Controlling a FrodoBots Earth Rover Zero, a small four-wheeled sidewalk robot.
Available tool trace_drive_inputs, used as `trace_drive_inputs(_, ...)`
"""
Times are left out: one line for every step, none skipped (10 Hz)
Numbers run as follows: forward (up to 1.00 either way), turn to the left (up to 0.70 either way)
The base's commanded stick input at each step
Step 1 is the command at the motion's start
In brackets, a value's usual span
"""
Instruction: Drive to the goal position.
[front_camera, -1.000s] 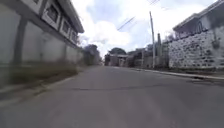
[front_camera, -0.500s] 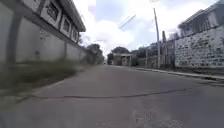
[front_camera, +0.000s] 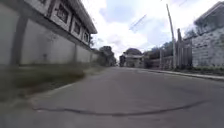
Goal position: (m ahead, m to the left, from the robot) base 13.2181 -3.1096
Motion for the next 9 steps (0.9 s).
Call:
trace_drive_inputs(1.00,0.00)
trace_drive_inputs(1.00,0.00)
trace_drive_inputs(1.00,0.00)
trace_drive_inputs(1.00,0.00)
trace_drive_inputs(1.00,0.00)
trace_drive_inputs(1.00,0.00)
trace_drive_inputs(1.00,0.00)
trace_drive_inputs(1.00,0.00)
trace_drive_inputs(1.00,-0.07)
